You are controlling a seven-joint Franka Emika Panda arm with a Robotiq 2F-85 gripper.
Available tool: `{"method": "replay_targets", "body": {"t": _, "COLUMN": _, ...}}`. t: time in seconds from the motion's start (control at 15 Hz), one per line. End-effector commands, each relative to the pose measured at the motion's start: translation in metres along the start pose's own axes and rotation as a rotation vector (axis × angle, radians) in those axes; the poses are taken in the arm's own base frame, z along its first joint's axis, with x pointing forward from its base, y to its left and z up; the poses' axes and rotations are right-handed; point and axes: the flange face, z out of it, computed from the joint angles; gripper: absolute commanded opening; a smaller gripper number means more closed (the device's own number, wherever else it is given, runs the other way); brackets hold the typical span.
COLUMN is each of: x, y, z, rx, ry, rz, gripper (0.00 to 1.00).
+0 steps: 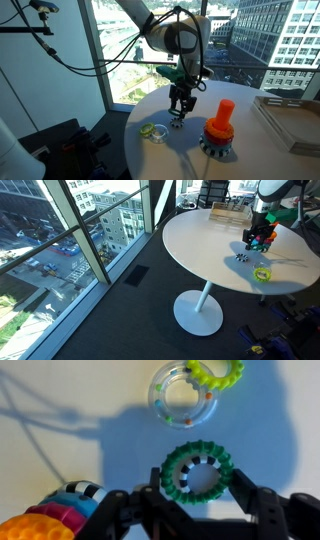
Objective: Put the dark green ring around the orange rod
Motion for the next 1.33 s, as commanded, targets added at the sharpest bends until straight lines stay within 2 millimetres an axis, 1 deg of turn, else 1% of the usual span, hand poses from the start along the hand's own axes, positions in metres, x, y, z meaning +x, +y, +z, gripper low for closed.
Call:
{"method": "replay_targets", "body": {"t": 0.0, "x": -0.003, "y": 0.016, "z": -0.037, "rx": -0.011, "ry": 0.044, "rz": 0.048, "gripper": 0.45}}
{"method": "replay_targets", "body": {"t": 0.27, "x": -0.006, "y": 0.032, "z": -0.072, "rx": -0.022, "ry": 0.101, "rz": 0.096, "gripper": 0.45}}
{"method": "replay_targets", "body": {"t": 0.53, "x": -0.008, "y": 0.045, "z": -0.105, "rx": -0.031, "ry": 0.147, "rz": 0.15, "gripper": 0.45}}
{"method": "replay_targets", "body": {"t": 0.87, "x": -0.002, "y": 0.065, "z": -0.143, "rx": -0.007, "ry": 0.201, "rz": 0.244, "gripper": 0.45}}
{"method": "replay_targets", "body": {"t": 1.07, "x": 0.003, "y": 0.078, "z": -0.156, "rx": -0.005, "ry": 0.22, "rz": 0.298, "gripper": 0.45}}
{"method": "replay_targets", "body": {"t": 1.27, "x": 0.004, "y": 0.094, "z": -0.162, "rx": -0.005, "ry": 0.222, "rz": 0.35, "gripper": 0.45}}
